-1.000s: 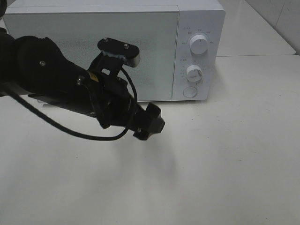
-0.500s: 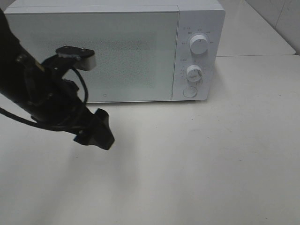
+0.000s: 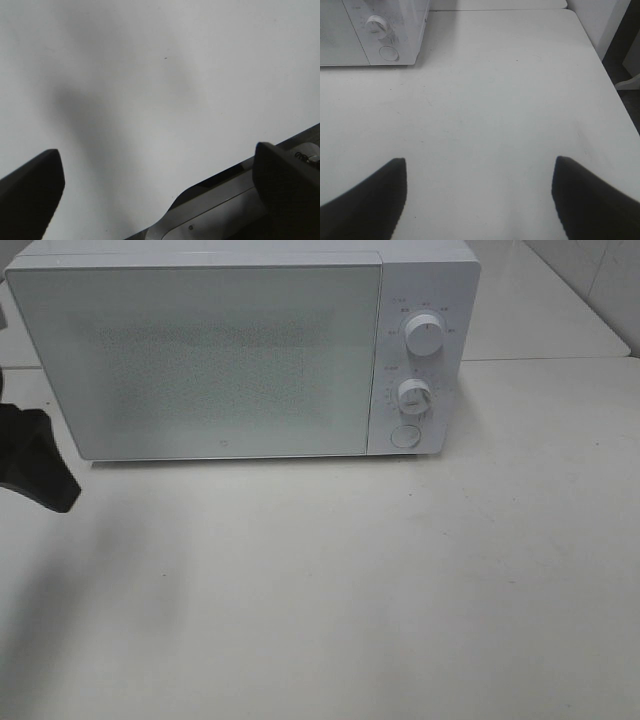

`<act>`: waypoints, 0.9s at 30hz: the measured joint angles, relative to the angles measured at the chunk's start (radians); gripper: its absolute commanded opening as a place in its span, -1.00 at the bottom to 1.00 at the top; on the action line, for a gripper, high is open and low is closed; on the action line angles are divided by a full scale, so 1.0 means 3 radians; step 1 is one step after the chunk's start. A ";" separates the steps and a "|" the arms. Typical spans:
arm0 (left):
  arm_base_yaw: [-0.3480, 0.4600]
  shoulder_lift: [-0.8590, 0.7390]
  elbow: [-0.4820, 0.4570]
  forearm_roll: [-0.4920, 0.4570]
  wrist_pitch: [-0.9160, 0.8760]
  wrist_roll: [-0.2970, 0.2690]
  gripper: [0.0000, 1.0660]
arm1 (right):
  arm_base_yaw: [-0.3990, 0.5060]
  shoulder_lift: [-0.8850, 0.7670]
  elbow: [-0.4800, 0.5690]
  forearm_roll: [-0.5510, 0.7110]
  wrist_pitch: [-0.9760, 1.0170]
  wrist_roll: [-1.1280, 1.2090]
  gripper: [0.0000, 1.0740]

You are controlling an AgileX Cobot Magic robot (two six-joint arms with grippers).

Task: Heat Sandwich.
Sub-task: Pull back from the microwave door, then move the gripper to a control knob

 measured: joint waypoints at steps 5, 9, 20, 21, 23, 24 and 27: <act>0.0320 -0.0220 0.0000 0.0253 0.0203 -0.0297 0.82 | 0.0000 0.0000 0.0000 0.0000 0.0000 0.0000 0.42; 0.0473 -0.0497 0.0010 0.0613 0.0273 -0.0623 0.82 | 0.0000 0.0000 0.0000 0.0000 0.0000 0.0000 0.42; 0.0487 -0.1673 0.0420 0.1023 0.0330 -0.0947 0.82 | 0.0000 0.0000 0.0000 0.0000 0.0000 0.0000 0.42; 0.0487 -0.1673 0.0420 0.1023 0.0330 -0.0947 0.82 | 0.0000 0.0000 0.0000 0.0000 0.0000 0.0000 0.42; 0.0487 -0.1887 0.0553 0.1023 0.0333 -0.0947 0.82 | 0.0000 0.0000 0.0000 0.0000 0.0000 0.0000 0.42; 0.0487 -0.2010 0.0620 0.1023 0.0333 -0.0947 0.82 | 0.0000 0.0000 0.0000 0.0000 0.0000 0.0000 0.42; 0.0487 -0.2380 0.0813 0.1023 0.0337 -0.0947 0.82 | 0.0000 0.0000 0.0000 0.0000 0.0000 0.0000 0.42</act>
